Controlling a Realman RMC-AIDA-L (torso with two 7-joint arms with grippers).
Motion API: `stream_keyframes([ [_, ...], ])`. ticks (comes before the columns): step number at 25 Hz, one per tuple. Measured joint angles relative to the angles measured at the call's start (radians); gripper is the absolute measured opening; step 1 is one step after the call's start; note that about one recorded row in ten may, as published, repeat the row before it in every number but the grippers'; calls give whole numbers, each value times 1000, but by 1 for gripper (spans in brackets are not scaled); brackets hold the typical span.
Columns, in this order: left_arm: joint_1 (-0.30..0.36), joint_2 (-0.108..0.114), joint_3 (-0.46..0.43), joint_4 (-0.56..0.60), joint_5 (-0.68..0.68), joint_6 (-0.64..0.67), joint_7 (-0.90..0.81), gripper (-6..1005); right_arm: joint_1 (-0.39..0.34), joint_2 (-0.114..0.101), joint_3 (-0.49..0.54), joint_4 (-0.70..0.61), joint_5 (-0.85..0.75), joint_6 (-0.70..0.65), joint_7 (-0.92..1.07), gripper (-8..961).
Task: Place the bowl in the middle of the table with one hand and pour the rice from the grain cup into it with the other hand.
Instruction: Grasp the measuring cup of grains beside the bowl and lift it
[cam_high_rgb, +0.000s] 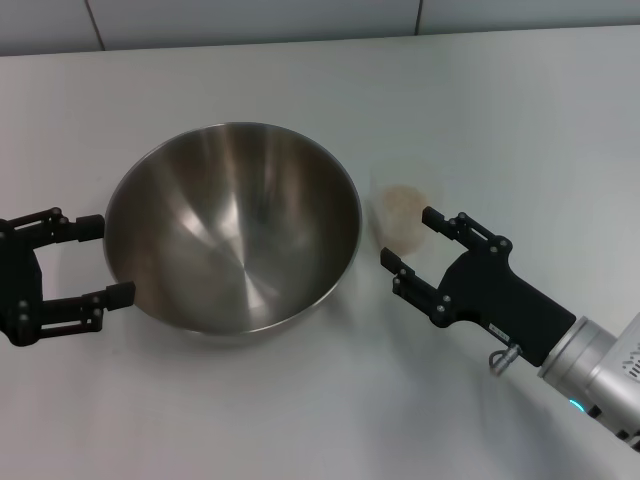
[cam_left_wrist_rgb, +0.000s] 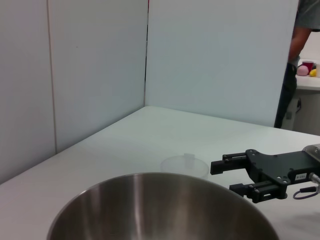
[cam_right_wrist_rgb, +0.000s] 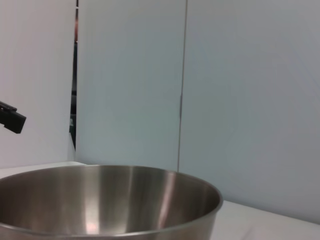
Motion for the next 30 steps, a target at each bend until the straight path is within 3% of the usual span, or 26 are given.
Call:
stream_keyframes([
  [17, -25, -13, -7, -65, -8, 18, 52, 816, -102, 1, 137, -12, 2, 1, -1, 684],
  [27, -51, -14, -8, -95, -9, 7, 54, 815, -100, 3, 275, -11, 2, 44, 10, 684],
  [30, -54, -14, -8, -98, -9, 6, 54, 815, -89, 3, 275, -10, 2, 59, 11, 684],
])
